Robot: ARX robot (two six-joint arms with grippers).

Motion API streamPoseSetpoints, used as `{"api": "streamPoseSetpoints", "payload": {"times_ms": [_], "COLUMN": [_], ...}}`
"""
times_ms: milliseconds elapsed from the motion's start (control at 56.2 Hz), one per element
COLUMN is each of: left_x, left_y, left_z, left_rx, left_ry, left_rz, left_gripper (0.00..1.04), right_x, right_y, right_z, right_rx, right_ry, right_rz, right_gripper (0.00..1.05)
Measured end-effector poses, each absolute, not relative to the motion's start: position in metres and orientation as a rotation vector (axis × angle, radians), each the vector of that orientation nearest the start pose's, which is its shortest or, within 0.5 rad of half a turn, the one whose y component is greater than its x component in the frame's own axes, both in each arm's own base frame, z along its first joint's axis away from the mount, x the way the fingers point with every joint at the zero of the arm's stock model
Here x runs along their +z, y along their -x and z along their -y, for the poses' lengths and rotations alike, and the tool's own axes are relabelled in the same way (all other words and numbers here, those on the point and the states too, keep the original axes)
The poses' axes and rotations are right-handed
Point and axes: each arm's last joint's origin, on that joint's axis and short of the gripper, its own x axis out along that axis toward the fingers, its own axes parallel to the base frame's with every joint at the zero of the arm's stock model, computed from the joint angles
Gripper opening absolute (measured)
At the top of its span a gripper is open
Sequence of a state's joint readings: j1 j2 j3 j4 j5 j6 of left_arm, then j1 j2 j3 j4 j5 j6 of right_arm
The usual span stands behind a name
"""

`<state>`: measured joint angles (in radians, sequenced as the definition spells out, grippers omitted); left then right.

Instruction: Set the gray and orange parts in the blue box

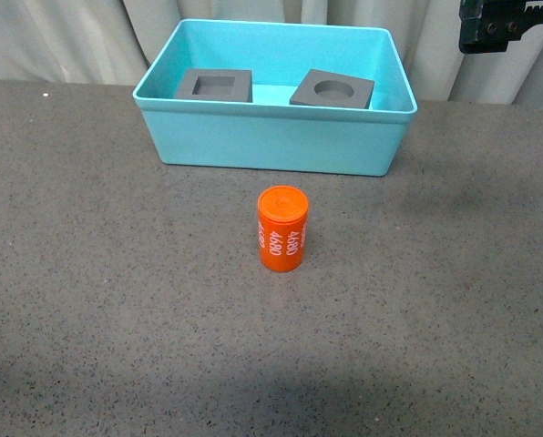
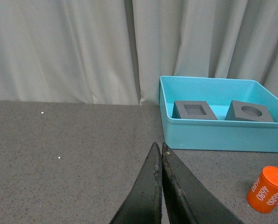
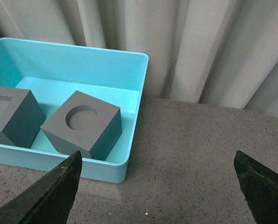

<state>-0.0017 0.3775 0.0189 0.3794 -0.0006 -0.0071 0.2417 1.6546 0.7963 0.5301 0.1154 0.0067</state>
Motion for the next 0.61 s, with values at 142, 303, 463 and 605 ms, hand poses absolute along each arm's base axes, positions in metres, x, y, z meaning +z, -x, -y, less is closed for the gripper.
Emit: {"api": "streamPoseSetpoints", "payload": {"times_ms": [142, 303, 463, 605], "left_x": [0.173, 0.173, 0.173, 0.173], "left_y": [-0.118, -0.115, -0.112, -0.109], "left_z": [0.000, 0.000, 0.000, 0.000], "left_rx": [-0.001, -0.001, -0.001, -0.001], "left_ry": [0.007, 0.007, 0.007, 0.007], "left_rz": [0.022, 0.023, 0.023, 0.022], "left_gripper": [0.04, 0.04, 0.04, 0.04], "right_x": [0.189, 0.189, 0.189, 0.189], "right_y": [-0.330, -0.330, -0.330, -0.330], "right_z": [-0.078, -0.078, -0.078, -0.078], "right_rx": [0.124, 0.124, 0.124, 0.124], "right_ry": [0.052, 0.052, 0.052, 0.052], "right_rz": [-0.324, -0.324, -0.324, -0.324], "right_gripper": [0.95, 0.95, 0.95, 0.95]}}
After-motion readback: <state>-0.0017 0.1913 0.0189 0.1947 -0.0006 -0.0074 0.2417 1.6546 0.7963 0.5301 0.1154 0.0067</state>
